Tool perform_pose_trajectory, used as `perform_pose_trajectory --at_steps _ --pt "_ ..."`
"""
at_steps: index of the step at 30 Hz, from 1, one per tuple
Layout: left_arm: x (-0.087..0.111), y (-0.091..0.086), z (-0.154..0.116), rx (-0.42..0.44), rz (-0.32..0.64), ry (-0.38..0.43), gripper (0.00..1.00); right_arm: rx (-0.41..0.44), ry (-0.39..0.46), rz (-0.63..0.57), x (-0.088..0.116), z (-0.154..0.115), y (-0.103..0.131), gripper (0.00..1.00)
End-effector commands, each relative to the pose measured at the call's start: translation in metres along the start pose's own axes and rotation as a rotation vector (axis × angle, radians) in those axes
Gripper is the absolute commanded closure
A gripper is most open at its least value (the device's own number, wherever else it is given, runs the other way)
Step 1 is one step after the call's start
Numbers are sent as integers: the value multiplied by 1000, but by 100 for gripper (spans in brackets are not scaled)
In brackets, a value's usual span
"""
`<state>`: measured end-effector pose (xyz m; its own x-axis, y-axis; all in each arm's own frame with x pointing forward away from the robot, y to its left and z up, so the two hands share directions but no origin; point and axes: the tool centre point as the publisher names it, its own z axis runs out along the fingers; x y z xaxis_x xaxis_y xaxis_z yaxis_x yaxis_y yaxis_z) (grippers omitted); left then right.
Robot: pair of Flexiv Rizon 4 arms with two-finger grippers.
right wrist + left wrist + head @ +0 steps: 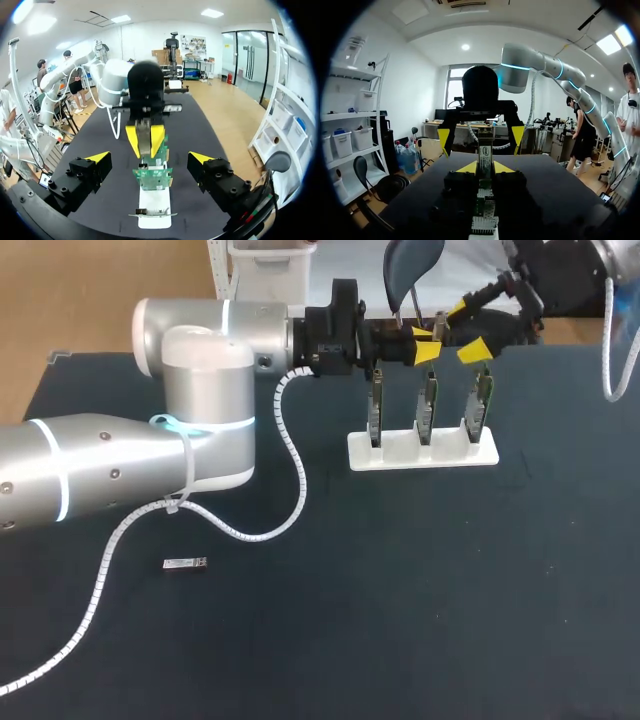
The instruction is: Pick up the optical module with the left hand, and insert it into the network port with the right hand.
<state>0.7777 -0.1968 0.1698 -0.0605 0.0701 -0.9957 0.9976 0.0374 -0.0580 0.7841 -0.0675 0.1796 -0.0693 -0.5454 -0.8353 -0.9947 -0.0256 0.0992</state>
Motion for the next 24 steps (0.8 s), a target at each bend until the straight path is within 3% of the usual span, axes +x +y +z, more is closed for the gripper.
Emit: perform_pose_trajectory --at_steps 1,8,24 --pt "0 2 1 1 0 0 100 20 -25 -8 -8 -6 6 0" --pt "0 2 1 1 0 0 100 1 -64 -32 -23 -8 10 0" --pt "0 2 1 1 0 0 100 -1 -59 -28 -31 4 13 0"
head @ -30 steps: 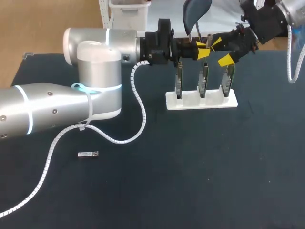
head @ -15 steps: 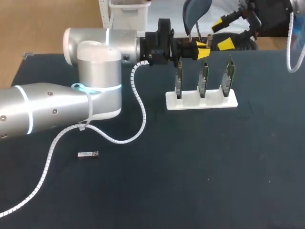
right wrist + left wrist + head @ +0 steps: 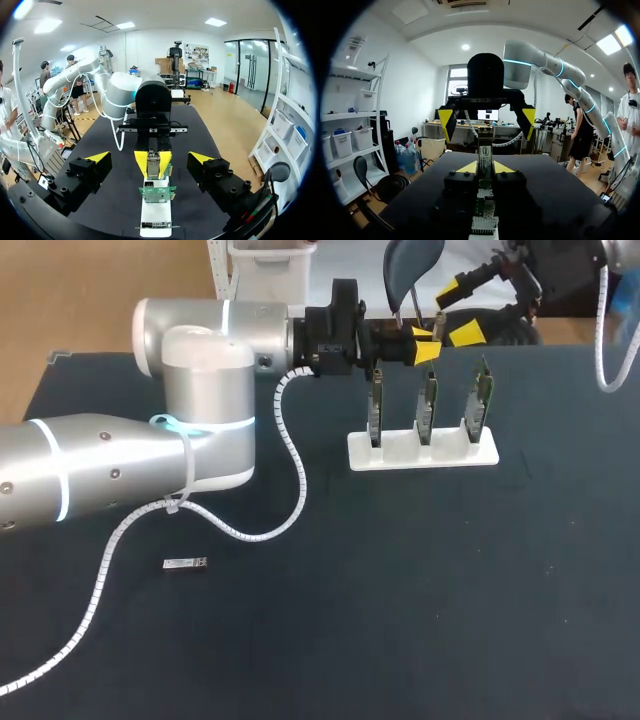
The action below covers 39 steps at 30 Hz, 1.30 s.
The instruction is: Pick up the optical module with the left hand, and insert it into the network port with the right hand.
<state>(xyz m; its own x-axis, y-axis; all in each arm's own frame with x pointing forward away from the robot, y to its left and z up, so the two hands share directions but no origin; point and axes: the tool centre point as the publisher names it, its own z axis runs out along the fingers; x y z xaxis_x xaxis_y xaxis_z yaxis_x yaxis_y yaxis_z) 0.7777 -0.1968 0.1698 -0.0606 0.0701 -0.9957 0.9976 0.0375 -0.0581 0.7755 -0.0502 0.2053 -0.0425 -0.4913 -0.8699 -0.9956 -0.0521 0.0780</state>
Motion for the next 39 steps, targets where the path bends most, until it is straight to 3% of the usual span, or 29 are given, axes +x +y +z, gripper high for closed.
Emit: perform_pose_trajectory --at_steps 1,33,34,35,39 --pt "0 2 1 1 0 0 100 12 3 5 -1 3 1 0" --pt "0 2 1 1 0 0 100 3 9 32 -5 11 -9 0" --pt "0 2 1 1 0 0 100 -1 7 28 -5 11 -9 69" --pt "0 2 1 1 0 0 100 -6 8 21 -5 11 -9 100" --pt "0 2 1 1 0 0 100 -4 14 19 -5 12 -8 100"
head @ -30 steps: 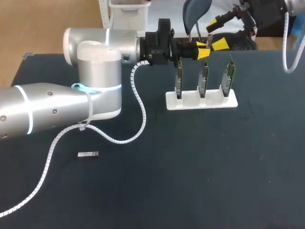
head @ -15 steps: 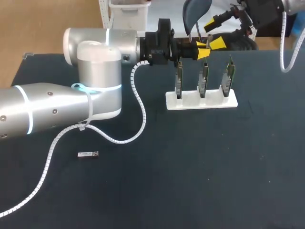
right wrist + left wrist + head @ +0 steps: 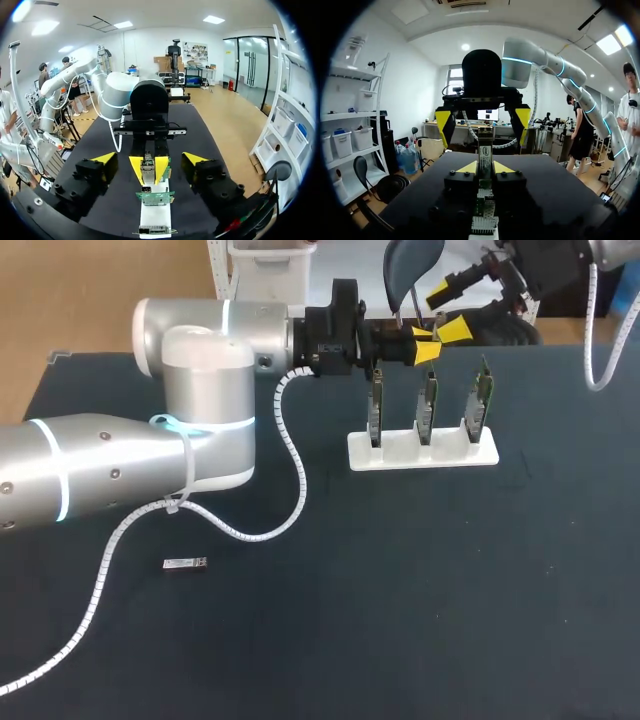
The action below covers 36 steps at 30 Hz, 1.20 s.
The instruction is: Pick up the optical module with the left hand, and insert it into the network port with the right hand.
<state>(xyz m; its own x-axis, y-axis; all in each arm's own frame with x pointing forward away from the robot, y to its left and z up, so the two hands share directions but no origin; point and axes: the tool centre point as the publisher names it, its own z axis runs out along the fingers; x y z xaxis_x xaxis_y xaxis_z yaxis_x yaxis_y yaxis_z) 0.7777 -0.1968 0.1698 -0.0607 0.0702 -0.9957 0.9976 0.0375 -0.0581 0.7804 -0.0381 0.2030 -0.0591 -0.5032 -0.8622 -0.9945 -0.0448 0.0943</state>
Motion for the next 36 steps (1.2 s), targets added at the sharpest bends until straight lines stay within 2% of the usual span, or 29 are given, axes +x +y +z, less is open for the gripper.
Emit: perform_pose_trajectory --at_steps 1,15,16,17,18,29,36 --pt "0 2 1 1 0 0 100 -1 2 2 0 1 -3 100" --pt "0 2 1 1 0 0 100 4 5 3 1 1 -4 100" --pt "0 2 1 1 0 0 73 5 5 3 1 1 -4 100" --pt "0 2 1 1 0 0 13 5 5 3 1 1 -4 100" --pt "0 2 1 1 0 0 0 5 5 2 1 1 -4 100" --pt "0 2 1 1 0 0 0 4 17 1 2 0 -4 100" --pt "-1 0 -4 -15 14 66 0 2 15 1 3 1 -3 100"
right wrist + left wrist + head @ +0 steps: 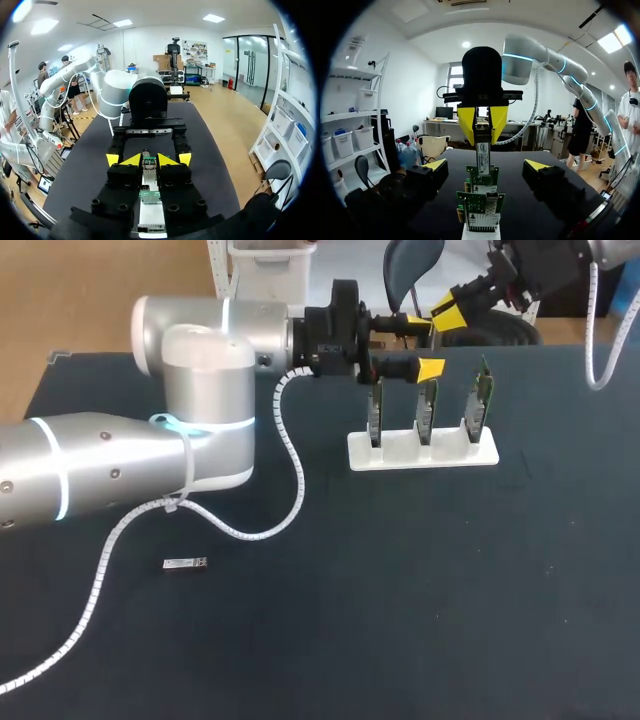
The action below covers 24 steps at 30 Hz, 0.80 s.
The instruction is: Pick up the optical module with the left hand, and insert it into the network port with the right hand.
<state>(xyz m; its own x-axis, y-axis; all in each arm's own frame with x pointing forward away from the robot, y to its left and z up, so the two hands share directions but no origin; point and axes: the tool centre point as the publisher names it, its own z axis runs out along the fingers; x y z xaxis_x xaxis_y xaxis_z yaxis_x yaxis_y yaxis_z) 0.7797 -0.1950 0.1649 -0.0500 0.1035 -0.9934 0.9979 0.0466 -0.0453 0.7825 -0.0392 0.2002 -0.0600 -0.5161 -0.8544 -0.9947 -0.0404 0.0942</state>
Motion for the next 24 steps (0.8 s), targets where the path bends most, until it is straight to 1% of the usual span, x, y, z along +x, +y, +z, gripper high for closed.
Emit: perform_pose_trajectory --at_steps 1,3,5,11,13,14,16,18,20,22,24 --pt "-6 -3 -4 -8 2 42 0 -2 0 -2 0 1 -1 100" --pt "-4 -5 -6 -15 -5 68 0 -1 -1 -4 0 1 -1 100" --pt "-3 -6 -7 -12 -7 71 0 -1 -2 -3 0 1 0 100" --pt "2 -9 -10 -18 -6 142 0 -1 -5 -2 1 2 1 100" --pt "4 -11 -12 -13 0 185 0 0 -7 -2 1 2 1 100" --pt "6 -12 -12 -25 19 226 0 1 -6 -2 1 2 1 100" --pt "9 -14 -11 -10 -6 234 0 1 -7 -2 1 2 2 100" --pt "12 -14 -12 -25 5 276 0 1 -7 -3 1 2 2 100" --pt "14 -15 -12 -22 -5 283 0 2 -6 -4 1 2 3 100" --pt "17 -14 -12 -17 -24 310 0 2 -6 -5 1 3 3 100" --pt "17 -13 -11 -19 -21 320 0 2 -6 -5 1 3 3 100"
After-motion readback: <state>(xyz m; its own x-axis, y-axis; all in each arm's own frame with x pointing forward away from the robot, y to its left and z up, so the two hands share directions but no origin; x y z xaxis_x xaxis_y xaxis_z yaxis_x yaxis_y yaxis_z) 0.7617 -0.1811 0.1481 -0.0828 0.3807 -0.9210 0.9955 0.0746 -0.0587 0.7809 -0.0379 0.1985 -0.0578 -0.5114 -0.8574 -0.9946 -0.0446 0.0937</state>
